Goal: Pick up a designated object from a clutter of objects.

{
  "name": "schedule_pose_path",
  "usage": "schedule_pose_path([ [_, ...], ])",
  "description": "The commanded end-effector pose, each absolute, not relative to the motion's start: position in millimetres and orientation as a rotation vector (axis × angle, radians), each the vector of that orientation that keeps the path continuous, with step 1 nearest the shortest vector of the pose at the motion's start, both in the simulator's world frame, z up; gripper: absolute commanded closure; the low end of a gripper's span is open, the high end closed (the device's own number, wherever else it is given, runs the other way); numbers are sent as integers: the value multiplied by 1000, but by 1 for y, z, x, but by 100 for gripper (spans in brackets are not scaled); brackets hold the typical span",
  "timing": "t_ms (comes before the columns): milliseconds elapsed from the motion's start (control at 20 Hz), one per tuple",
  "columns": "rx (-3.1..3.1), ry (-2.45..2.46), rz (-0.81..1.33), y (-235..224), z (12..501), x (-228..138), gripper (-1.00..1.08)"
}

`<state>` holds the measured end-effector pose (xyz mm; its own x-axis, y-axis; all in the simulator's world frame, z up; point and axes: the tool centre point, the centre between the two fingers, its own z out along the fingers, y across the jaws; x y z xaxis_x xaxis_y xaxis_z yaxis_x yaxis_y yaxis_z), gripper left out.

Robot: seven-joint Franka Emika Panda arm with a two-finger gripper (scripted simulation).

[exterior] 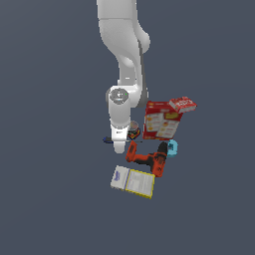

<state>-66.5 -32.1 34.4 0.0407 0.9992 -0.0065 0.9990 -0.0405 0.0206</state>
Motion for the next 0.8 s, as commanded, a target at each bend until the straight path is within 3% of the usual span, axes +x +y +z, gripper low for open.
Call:
schedule_pose_path([
  [0,2255,2188,-2,-25,17,-74,-92],
  [200,2254,2188,-1,-25,13,-74,-92],
  [250,2254,2188,-1,-25,13,-74,108],
  [750,2247,2162,8,-34,23,-67,108],
])
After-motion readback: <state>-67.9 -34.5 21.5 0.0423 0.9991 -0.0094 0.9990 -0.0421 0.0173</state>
